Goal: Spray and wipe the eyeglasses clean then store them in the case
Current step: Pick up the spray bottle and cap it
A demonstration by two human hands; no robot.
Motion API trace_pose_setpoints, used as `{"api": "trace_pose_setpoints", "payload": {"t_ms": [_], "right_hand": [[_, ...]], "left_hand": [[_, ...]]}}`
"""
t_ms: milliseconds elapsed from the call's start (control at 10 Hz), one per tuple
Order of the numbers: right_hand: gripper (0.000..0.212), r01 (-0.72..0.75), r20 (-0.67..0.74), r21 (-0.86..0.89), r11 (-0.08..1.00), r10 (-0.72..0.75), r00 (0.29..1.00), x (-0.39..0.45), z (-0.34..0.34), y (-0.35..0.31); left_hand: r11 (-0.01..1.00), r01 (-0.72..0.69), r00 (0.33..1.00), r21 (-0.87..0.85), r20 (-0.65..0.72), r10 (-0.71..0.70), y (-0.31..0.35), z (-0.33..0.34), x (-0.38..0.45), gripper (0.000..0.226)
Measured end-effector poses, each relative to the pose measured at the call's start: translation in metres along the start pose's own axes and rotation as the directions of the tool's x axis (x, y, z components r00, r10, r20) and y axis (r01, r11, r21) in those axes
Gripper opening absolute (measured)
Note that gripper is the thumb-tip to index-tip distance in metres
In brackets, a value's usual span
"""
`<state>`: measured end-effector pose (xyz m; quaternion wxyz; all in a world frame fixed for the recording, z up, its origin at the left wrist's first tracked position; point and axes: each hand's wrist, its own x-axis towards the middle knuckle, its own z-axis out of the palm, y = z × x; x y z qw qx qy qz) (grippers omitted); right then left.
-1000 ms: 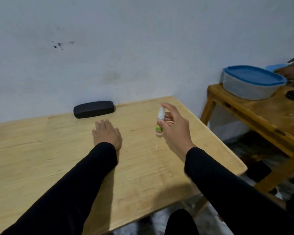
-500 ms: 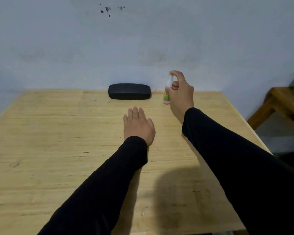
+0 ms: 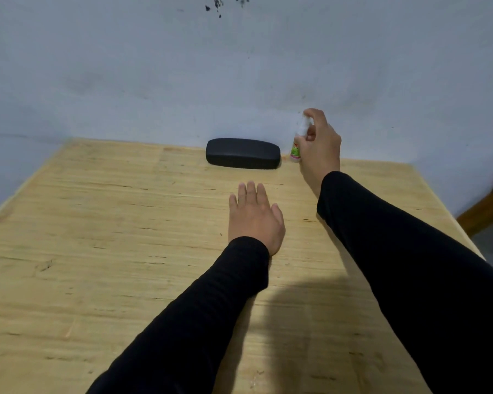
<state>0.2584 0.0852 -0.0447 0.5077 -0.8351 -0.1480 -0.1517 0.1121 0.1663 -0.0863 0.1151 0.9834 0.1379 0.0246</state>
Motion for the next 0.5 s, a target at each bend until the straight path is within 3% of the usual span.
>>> {"api": "trace_pose_setpoints", "payload": {"t_ms": [100,300,500], "right_hand": [[0.040,-0.002,0.016,-0.005,1.000,0.003,1.000,0.000,-0.001,0.000],[0.069,-0.043,0.056,0.005,0.999,0.042,0.998,-0.010,-0.005,-0.002],[0.060,-0.081,-0.008,-0.051,0.995,0.081,0.997,-0.038,-0.021,-0.018]], "left_hand": [[1.000,-0.003,1.000,-0.011,0.004,0.003,0.000,-0.001,0.000,0.058],[0.998,-0.003,1.000,-0.066,-0.015,0.002,0.001,-0.002,-0.003,0.057],[0.957,-0.048,0.987,-0.287,-0.163,0.000,0.001,-0.007,-0.007,0.048]]}}
